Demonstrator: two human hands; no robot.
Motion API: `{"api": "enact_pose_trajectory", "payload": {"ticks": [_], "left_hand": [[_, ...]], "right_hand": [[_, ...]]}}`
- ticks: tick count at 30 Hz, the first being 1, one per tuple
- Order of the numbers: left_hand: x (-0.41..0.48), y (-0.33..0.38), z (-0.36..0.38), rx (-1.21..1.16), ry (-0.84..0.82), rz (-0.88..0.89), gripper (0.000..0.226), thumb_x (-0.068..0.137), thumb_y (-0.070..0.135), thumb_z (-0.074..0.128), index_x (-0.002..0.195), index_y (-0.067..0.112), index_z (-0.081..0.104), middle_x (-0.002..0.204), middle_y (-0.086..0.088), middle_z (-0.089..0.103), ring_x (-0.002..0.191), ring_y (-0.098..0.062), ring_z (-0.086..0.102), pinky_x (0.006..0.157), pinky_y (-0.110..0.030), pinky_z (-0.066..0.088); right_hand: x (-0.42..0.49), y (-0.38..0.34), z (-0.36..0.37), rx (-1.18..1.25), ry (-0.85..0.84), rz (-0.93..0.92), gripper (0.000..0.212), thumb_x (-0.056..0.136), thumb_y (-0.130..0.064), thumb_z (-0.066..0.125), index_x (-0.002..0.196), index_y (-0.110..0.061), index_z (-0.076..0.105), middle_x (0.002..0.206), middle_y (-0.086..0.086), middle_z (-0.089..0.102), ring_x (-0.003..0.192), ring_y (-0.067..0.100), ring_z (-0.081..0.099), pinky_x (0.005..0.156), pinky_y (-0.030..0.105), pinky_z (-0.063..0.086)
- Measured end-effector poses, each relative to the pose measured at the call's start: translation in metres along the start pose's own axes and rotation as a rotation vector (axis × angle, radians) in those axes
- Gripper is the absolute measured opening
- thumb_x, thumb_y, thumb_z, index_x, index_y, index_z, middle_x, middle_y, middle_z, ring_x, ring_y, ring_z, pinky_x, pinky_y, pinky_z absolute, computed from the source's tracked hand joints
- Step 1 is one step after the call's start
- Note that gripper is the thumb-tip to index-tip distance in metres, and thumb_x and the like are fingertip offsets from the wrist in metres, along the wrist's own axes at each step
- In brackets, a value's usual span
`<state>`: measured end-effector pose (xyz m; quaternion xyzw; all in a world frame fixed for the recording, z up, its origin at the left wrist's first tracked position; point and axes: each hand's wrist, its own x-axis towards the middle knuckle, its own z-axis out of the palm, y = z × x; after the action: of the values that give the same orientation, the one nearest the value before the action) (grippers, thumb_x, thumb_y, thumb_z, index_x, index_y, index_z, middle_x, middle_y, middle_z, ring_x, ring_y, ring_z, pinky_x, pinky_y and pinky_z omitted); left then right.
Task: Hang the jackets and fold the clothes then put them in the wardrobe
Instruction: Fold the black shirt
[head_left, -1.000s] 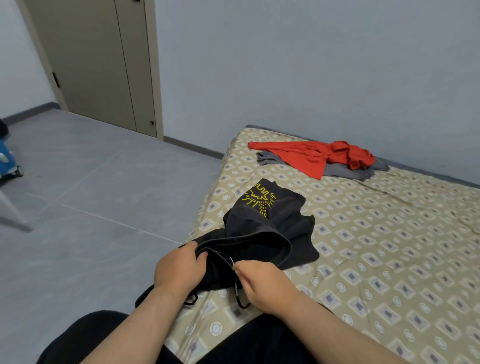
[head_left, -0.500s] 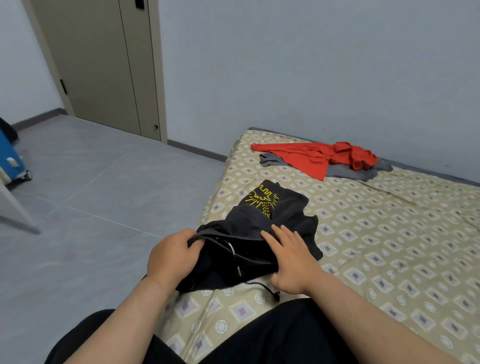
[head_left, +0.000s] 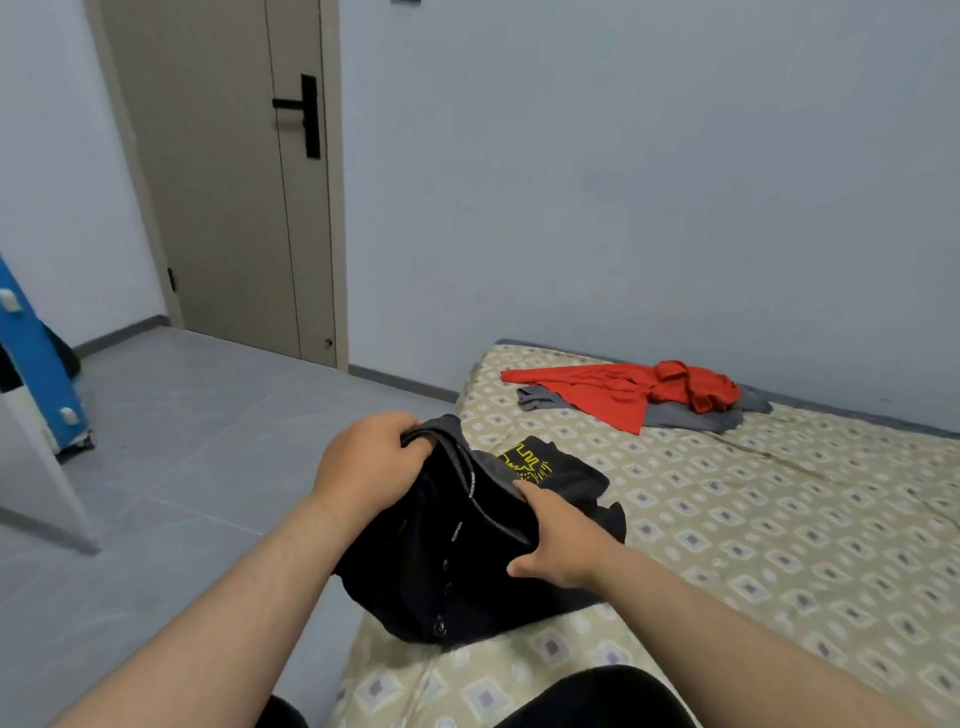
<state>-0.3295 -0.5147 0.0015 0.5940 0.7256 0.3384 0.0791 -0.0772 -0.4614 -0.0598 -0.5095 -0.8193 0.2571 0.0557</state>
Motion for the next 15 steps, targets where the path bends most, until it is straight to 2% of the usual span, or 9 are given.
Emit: {"api": "enact_pose_trajectory", "payload": {"ticks": [2,3,4,6,9,12,15], "left_hand": [[0.003,0.016,-0.011,-0.001,-0.009,0.048,0.021,0.087,0.039,0.054,0.071,0.025,0.058,0.066,0.008,0.060,0.067,-0.010,0.055,0.056,-0.030,0.043],[0.006,0.023,-0.019,0.013,-0.018,0.086,0.019,0.087,0.040,0.054,0.073,0.027,0.058,0.069,0.010,0.061,0.069,-0.011,0.056,0.057,-0.030,0.043],[0.009,0.028,-0.028,0.043,-0.031,0.128,0.018,0.087,0.041,0.055,0.076,0.028,0.059,0.074,0.010,0.062,0.074,-0.014,0.057,0.060,-0.031,0.044],[0.020,0.036,-0.049,0.159,-0.059,0.198,0.021,0.090,0.046,0.055,0.083,0.027,0.060,0.081,0.010,0.063,0.081,-0.018,0.058,0.065,-0.033,0.046],[0.037,0.045,-0.081,0.347,-0.094,0.278,0.026,0.090,0.054,0.056,0.083,0.029,0.056,0.075,0.012,0.057,0.074,-0.015,0.054,0.059,-0.031,0.038],[0.050,0.059,-0.097,0.417,-0.086,0.334,0.027,0.088,0.053,0.059,0.077,0.029,0.052,0.071,0.011,0.056,0.066,-0.005,0.051,0.052,-0.026,0.034],[0.061,0.071,-0.104,0.393,-0.126,0.260,0.013,0.080,0.037,0.059,0.071,0.028,0.056,0.068,0.009,0.061,0.062,-0.007,0.057,0.050,-0.026,0.039]], "right_hand": [[0.000,0.000,0.005,0.090,0.196,-0.013,0.040,0.082,-0.020,0.068,0.119,-0.031,0.059,0.112,-0.011,0.064,0.111,0.016,0.060,0.093,0.029,0.047],[0.000,-0.001,-0.001,0.135,0.287,0.005,0.027,0.087,-0.013,0.062,0.107,-0.032,0.064,0.100,-0.012,0.066,0.101,0.017,0.063,0.084,0.028,0.047],[0.003,-0.001,-0.012,0.179,0.382,0.023,0.025,0.089,-0.009,0.060,0.102,-0.029,0.068,0.094,-0.010,0.068,0.096,0.017,0.064,0.080,0.028,0.046],[0.008,-0.003,-0.052,0.315,0.577,0.024,0.026,0.087,0.000,0.058,0.098,-0.020,0.072,0.092,-0.004,0.071,0.093,0.020,0.066,0.083,0.031,0.050],[0.006,-0.024,-0.143,0.478,0.835,-0.008,0.027,0.083,0.002,0.060,0.089,-0.022,0.071,0.082,-0.005,0.071,0.083,0.018,0.068,0.084,0.038,0.056],[-0.001,-0.058,-0.226,0.421,0.995,-0.129,0.024,0.080,-0.004,0.062,0.089,-0.025,0.070,0.082,-0.007,0.071,0.082,0.014,0.067,0.081,0.028,0.053],[-0.012,-0.093,-0.280,0.488,1.077,-0.232,0.015,0.076,-0.012,0.065,0.082,-0.026,0.067,0.079,-0.011,0.070,0.074,0.004,0.066,0.071,0.020,0.052]]}}
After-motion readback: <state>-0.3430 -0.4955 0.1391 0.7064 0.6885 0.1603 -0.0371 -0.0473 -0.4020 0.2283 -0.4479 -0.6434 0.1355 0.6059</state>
